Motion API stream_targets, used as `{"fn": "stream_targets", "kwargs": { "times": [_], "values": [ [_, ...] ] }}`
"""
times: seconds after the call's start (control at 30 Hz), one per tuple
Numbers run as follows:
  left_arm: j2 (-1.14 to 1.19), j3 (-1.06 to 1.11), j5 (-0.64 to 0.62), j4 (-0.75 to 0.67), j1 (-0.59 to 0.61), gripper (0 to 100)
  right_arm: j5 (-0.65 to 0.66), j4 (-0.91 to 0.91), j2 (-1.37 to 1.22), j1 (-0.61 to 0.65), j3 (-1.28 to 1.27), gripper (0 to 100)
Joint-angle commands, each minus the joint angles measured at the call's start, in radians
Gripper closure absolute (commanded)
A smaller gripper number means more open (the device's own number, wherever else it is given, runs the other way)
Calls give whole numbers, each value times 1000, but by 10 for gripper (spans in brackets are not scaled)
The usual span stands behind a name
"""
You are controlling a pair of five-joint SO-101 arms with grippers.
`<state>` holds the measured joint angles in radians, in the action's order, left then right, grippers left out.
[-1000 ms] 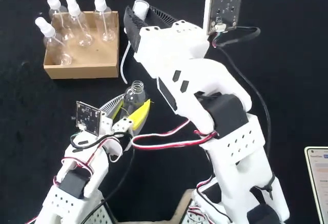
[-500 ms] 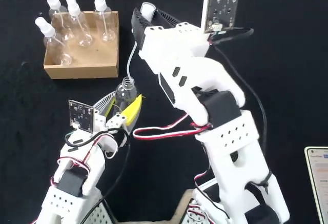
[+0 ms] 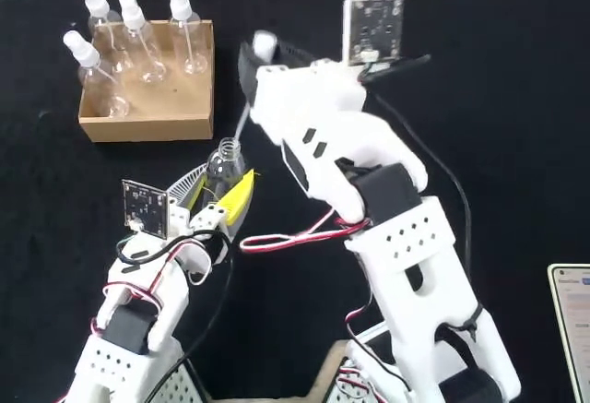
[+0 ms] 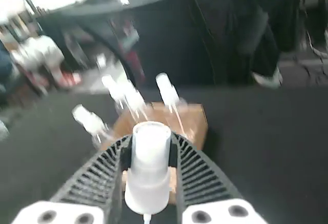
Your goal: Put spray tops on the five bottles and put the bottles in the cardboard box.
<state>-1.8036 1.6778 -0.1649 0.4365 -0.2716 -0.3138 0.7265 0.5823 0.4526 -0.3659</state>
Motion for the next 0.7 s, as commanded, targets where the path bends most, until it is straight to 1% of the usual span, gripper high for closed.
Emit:
{"fn": "stream_targets", "kwargs": {
  "times": [0.0,0.23,0.67],
  "values": [
    [-11,21,-11,-25,5,934,21,25,36,28,-7,987],
    [-11,21,-11,-23,5,934,28,25,36,130,-54,987],
    [-11,21,-11,-21,10,934,29,25,36,137,-168,987]
  ]
}}
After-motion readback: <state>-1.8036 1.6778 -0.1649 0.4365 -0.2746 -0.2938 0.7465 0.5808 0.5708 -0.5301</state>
